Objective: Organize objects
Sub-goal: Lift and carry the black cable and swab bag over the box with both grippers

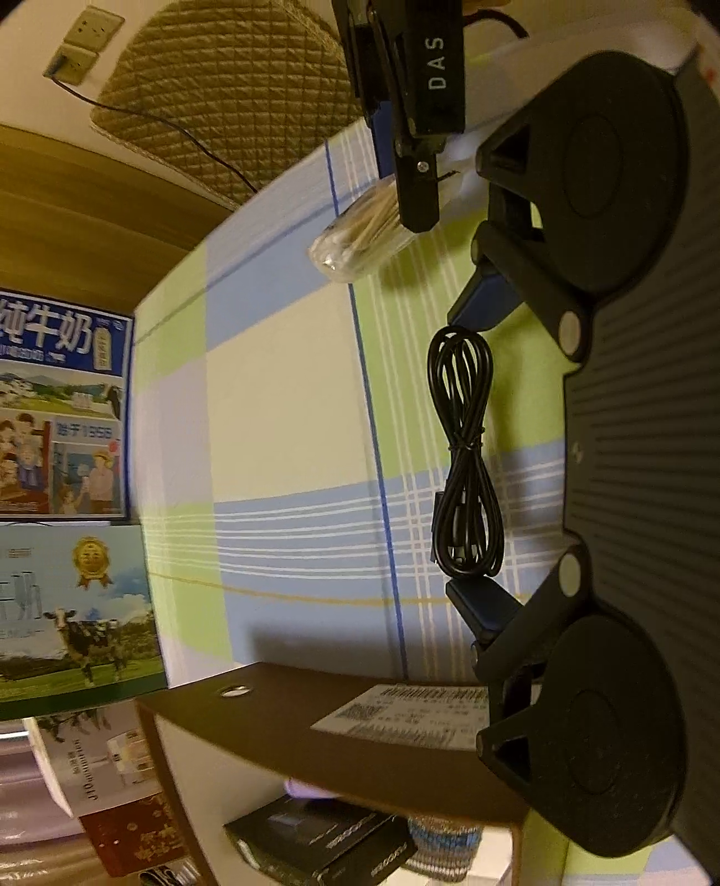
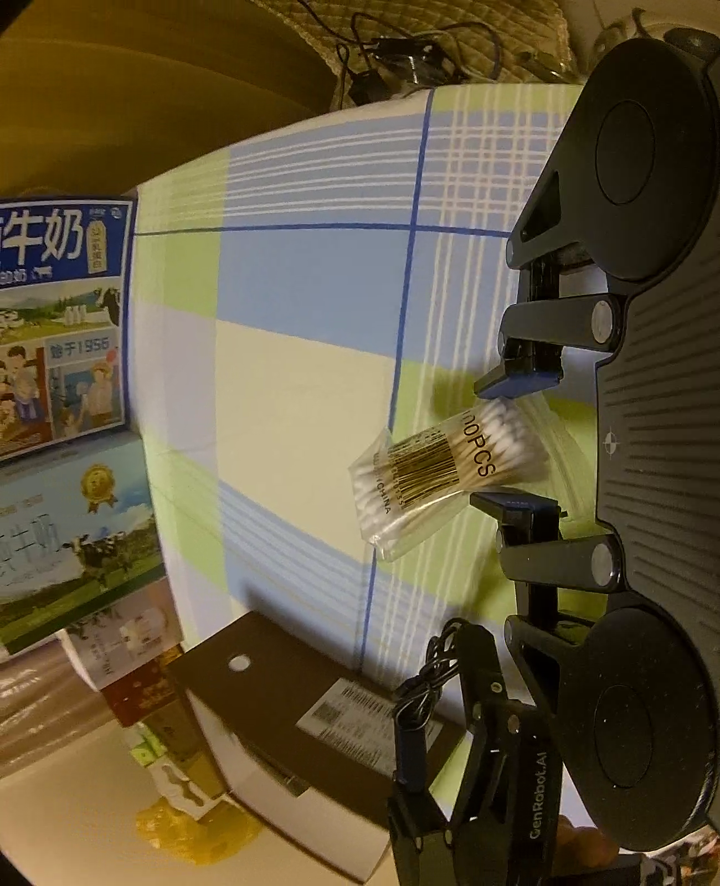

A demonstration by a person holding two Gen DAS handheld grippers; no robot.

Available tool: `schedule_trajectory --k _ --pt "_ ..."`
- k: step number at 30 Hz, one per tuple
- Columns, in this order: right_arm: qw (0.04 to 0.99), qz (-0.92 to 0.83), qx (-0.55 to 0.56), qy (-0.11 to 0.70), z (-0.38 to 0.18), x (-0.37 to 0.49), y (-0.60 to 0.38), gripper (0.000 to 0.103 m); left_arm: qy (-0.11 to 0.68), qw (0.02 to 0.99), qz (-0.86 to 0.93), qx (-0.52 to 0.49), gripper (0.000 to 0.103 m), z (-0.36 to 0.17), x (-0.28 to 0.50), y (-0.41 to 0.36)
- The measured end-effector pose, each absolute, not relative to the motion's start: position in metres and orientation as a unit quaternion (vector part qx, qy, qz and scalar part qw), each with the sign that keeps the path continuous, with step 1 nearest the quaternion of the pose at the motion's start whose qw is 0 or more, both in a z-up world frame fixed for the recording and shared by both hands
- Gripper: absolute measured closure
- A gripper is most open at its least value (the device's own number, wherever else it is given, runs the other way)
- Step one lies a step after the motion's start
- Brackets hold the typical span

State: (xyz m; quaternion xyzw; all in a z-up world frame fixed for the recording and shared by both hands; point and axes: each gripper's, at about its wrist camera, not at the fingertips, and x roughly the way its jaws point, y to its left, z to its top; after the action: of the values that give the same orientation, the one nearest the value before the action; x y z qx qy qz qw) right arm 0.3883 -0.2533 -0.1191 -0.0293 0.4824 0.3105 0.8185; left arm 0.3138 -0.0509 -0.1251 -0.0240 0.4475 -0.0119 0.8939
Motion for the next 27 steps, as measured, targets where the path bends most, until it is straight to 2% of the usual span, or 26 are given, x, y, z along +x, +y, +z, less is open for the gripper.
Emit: schedule_trajectory --k 15,27 --pt "0.839 0.322 -0.006 0.439 -0.063 0.349 -0.238 0.071 0.396 0.917 -0.017 -0.033 0.010 -0.065 0.270 -0.032" --pt "0.817 0.381 0.008 0.433 -0.048 0.315 -0.174 0.071 0.383 0.922 0.023 -0.042 0.010 -0.037 0.226 0.027"
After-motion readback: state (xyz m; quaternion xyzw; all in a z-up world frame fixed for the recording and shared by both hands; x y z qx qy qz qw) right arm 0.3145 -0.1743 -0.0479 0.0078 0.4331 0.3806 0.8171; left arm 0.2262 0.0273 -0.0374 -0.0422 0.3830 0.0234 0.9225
